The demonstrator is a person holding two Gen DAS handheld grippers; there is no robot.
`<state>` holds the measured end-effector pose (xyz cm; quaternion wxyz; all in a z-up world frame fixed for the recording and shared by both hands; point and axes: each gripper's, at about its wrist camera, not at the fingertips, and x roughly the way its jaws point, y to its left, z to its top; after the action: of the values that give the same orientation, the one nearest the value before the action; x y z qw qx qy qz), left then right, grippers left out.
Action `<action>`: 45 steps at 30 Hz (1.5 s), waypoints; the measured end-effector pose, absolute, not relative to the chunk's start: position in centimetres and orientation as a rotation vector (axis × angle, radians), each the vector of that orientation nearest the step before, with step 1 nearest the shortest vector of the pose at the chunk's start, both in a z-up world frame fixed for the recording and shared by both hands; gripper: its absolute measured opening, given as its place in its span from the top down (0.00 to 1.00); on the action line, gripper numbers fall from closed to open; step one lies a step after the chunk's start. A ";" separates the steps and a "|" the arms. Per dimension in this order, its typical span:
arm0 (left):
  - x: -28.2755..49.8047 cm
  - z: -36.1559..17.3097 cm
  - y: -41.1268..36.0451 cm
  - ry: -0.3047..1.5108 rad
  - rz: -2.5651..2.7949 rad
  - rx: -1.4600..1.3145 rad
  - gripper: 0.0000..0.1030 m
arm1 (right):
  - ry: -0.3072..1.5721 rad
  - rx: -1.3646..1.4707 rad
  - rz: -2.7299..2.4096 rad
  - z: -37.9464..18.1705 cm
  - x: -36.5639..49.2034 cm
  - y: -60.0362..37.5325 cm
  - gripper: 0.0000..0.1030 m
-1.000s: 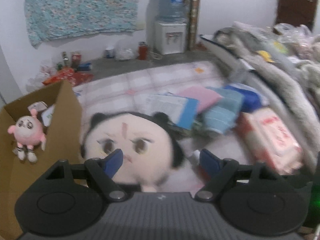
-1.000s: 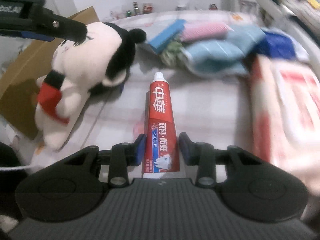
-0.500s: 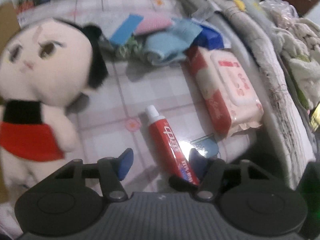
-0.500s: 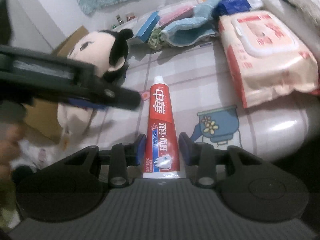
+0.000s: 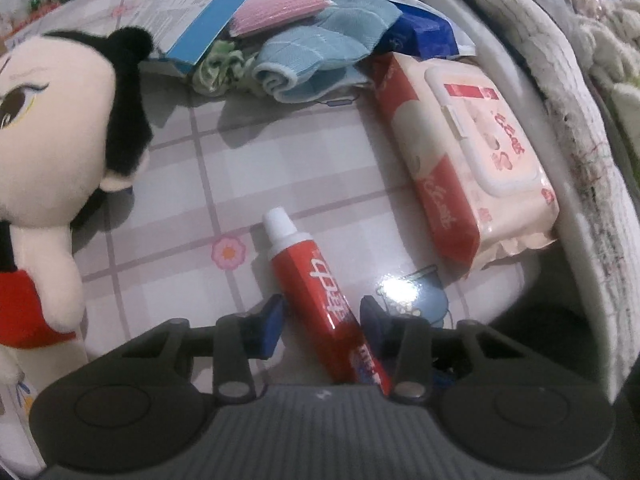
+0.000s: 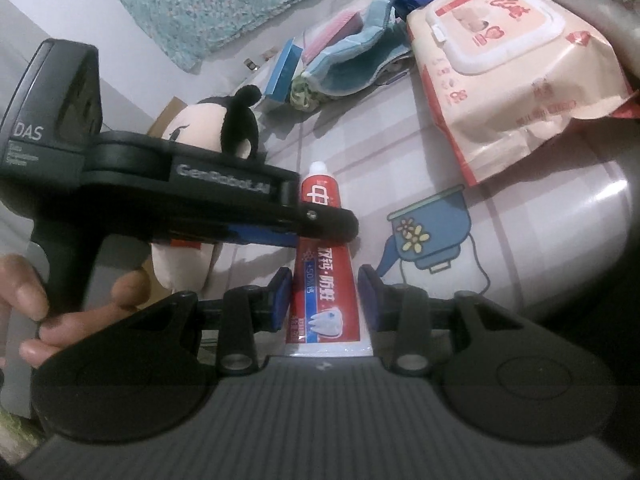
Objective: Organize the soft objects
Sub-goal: 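Lower the left tool onto the red toothpaste tube and close on it, then lift the toothpaste tube with the left tool while the right tool hovers beside it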
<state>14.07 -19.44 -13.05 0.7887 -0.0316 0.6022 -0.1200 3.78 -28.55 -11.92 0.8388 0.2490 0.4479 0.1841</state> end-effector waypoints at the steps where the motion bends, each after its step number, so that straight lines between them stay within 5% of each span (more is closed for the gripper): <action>1: 14.0 -13.0 -19.6 1.294 -0.254 -0.055 0.60 | 0.948 0.529 0.393 -11.9 3.7 -28.6 0.66; 11: 13.6 -12.9 -20.2 1.287 -0.244 -0.028 0.64 | 0.966 0.473 0.397 -11.4 3.7 -28.0 0.65; 18: 13.8 -13.0 -19.2 1.325 -0.228 -0.106 0.66 | 0.994 0.407 0.404 -11.1 3.2 -26.7 0.56; 21: 13.6 -13.1 -18.2 1.344 -0.227 -0.163 0.67 | 1.019 0.383 0.397 -11.2 2.9 -26.0 0.45; 26: 12.8 -13.2 -17.4 1.345 -0.227 -0.193 0.67 | 1.065 0.497 0.396 -12.6 2.4 -26.4 0.44; 38: 11.3 -13.2 -16.2 1.355 -0.226 -0.239 0.72 | 1.093 0.676 0.463 -13.3 2.1 -27.4 0.51; 42: 10.7 -13.3 -15.7 1.360 -0.229 -0.260 0.73 | 1.102 0.744 0.485 -13.9 1.8 -27.7 0.65; 45: 10.4 -13.3 -15.2 1.362 -0.232 -0.276 0.73 | 1.116 0.752 0.477 -14.5 1.7 -27.6 0.66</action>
<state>10.45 -15.21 -13.33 0.7619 -0.1270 0.6261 -0.1067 1.66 -27.58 -14.52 0.7558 0.3451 0.5116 0.2187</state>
